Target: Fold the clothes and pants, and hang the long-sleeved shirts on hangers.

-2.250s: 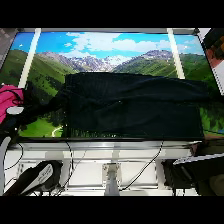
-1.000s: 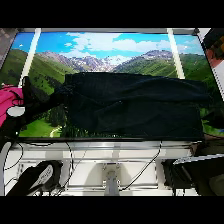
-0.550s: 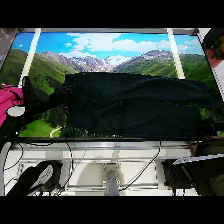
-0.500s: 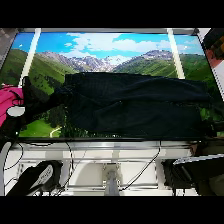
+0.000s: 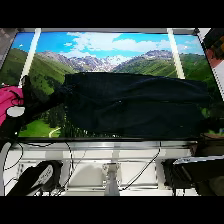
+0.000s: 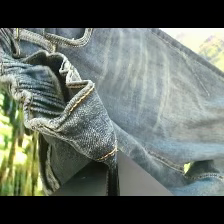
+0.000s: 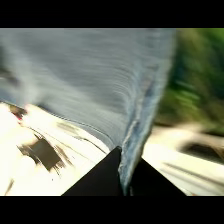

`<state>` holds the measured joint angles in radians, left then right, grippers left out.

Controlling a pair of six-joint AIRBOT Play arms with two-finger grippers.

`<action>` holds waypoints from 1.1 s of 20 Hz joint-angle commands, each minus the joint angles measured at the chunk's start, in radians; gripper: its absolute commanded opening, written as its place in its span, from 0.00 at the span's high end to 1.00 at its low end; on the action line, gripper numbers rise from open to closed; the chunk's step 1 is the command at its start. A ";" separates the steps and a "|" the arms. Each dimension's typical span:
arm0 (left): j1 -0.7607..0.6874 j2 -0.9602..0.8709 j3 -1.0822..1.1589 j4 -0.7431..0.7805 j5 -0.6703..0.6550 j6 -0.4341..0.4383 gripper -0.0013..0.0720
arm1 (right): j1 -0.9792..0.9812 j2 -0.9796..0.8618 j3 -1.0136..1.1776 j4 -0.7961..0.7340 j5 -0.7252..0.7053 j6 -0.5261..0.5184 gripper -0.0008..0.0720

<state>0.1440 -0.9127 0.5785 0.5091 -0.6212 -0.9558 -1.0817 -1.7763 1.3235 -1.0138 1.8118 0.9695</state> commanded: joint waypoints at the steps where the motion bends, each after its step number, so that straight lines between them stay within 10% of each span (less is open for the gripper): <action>1: 0.000 0.027 0.032 0.057 0.009 0.021 0.96 | -0.028 0.077 0.077 0.176 -0.073 0.132 0.98; 7: 0.000 0.035 0.082 0.089 0.018 -0.051 0.96 | -0.029 0.107 0.137 0.189 -0.100 0.447 0.97; 13: 0.000 0.016 0.123 0.089 0.178 -0.131 0.96 | -0.018 0.111 0.138 0.577 -0.356 0.628 0.97; 22: -0.037 -0.229 0.231 -0.058 0.305 -0.145 0.96 | 0.137 0.125 0.145 0.388 -0.739 0.839 0.97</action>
<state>0.1234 -1.0752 0.7887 0.5102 -0.4057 -1.0969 -0.9859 -1.6577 1.4673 -0.5640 1.2285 1.7248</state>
